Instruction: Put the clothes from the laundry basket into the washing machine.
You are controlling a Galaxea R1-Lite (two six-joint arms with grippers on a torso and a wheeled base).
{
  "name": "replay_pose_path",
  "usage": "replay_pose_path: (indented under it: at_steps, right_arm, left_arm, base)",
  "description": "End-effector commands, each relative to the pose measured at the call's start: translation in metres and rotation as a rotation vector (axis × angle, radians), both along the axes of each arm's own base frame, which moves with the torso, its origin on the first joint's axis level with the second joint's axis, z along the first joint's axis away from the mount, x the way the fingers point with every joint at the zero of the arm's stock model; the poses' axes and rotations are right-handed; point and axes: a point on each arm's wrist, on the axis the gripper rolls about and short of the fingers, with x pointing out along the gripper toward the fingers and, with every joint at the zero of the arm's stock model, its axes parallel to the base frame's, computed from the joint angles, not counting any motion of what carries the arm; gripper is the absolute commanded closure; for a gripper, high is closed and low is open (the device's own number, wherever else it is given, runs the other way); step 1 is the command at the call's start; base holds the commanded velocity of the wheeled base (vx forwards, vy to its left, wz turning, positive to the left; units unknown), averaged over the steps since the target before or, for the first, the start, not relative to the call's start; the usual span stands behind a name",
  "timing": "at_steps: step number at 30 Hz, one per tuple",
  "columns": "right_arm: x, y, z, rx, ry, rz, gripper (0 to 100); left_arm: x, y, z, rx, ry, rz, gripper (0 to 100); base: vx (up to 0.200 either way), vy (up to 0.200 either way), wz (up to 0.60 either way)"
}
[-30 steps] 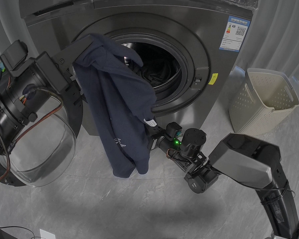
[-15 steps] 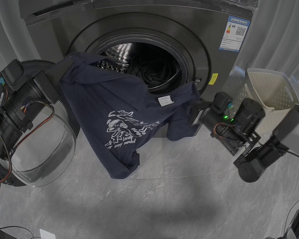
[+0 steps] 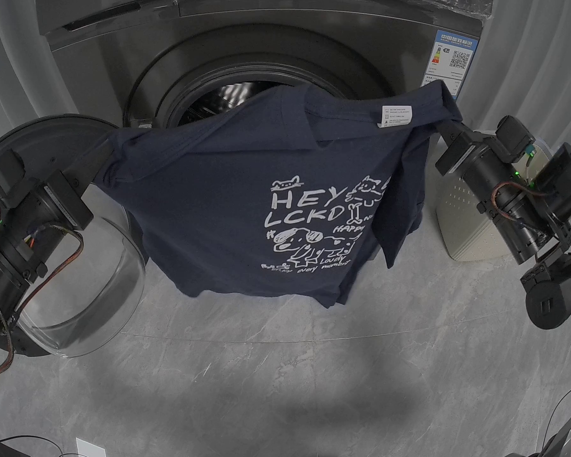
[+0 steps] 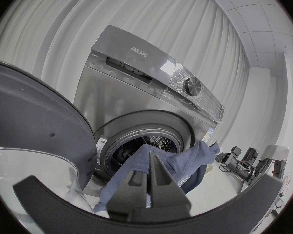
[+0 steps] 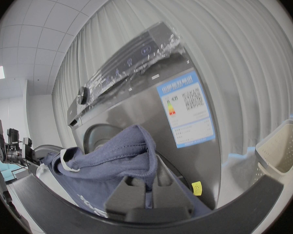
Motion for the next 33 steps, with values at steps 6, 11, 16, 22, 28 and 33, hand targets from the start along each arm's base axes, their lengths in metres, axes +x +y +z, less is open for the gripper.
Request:
replay_pose_path:
  at_steps: [6, 11, 16, 22, 28, 33]
  right_arm:
    - [-0.015, -0.007, 0.007, 0.008, -0.019, 0.002, 100]
    - [-0.016, -0.007, 0.006, 0.007, -0.016, 0.003, 100]
    - [-0.016, -0.007, 0.006, 0.006, -0.016, 0.002, 100]
    - [-0.020, -0.003, 0.008, 0.012, -0.019, 0.014, 100]
    - [-0.021, 0.003, 0.005, 0.007, 0.005, 0.029, 100]
    - [-0.004, 0.023, -0.038, -0.057, 0.140, 0.064, 100]
  left_arm:
    - [-0.001, 0.001, 0.007, -0.026, -0.025, -0.003, 100]
    - [0.000, 0.000, 0.005, -0.021, -0.015, -0.007, 100]
    - [0.000, -0.001, 0.005, -0.017, -0.019, -0.013, 100]
    - [0.000, -0.001, 0.007, -0.019, -0.023, -0.017, 100]
    - [0.000, -0.003, 0.007, -0.013, -0.024, -0.034, 100]
    - [-0.003, -0.036, 0.004, 0.016, -0.001, -0.205, 100]
  base:
    - [0.000, 0.000, 0.00]
    - [0.000, 0.000, 0.00]
    - [0.000, 0.000, 0.00]
    - [0.000, 0.000, 0.00]
    - [0.000, 0.000, 0.00]
    - [0.000, 0.000, 0.00]
